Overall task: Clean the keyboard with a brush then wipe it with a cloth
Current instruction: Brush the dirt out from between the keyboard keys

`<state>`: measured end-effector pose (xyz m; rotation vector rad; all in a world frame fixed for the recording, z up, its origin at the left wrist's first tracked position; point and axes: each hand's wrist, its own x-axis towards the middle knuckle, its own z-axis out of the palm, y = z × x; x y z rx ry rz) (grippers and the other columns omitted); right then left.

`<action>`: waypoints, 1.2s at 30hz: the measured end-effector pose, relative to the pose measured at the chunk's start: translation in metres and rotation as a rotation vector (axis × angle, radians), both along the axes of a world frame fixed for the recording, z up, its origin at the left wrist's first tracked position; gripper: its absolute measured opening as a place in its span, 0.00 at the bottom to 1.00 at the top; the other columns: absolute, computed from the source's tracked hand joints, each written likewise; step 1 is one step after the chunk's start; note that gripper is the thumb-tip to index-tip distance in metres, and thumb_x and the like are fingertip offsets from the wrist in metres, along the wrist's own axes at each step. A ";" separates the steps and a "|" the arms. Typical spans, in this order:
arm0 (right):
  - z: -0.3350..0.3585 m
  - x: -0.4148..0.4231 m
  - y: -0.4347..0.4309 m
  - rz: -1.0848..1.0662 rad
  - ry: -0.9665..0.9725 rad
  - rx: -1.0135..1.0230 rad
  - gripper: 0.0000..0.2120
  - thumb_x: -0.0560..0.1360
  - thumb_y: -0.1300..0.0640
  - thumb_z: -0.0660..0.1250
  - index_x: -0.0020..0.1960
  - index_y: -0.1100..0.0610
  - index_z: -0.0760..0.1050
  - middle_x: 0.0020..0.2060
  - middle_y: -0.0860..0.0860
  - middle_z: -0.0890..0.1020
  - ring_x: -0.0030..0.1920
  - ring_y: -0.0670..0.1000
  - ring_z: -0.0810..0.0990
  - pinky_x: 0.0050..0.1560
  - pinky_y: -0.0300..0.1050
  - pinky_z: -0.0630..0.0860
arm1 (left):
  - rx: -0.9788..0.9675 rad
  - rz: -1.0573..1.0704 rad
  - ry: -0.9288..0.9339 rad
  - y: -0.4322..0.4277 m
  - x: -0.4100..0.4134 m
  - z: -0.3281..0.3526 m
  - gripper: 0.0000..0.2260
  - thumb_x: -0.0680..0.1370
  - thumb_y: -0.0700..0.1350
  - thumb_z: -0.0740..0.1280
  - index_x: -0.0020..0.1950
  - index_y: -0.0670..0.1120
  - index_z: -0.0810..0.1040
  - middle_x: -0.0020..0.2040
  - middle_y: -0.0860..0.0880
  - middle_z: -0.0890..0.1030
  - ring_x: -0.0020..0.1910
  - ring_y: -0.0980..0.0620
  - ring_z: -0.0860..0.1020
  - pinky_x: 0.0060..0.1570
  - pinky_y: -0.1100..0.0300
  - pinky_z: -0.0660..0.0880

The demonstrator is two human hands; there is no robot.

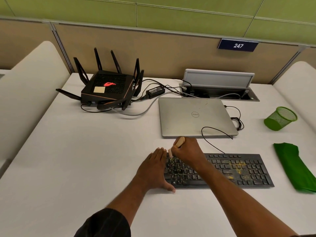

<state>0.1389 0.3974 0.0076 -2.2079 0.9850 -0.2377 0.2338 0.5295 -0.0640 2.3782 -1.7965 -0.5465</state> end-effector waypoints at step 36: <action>-0.006 0.005 0.005 0.028 -0.096 0.057 0.04 0.74 0.58 0.70 0.43 0.53 0.83 0.35 0.47 0.84 0.35 0.47 0.81 0.34 0.42 0.78 | -0.166 0.085 0.327 0.016 0.013 -0.003 0.68 0.58 0.72 0.79 0.82 0.50 0.40 0.83 0.51 0.54 0.80 0.53 0.56 0.73 0.67 0.49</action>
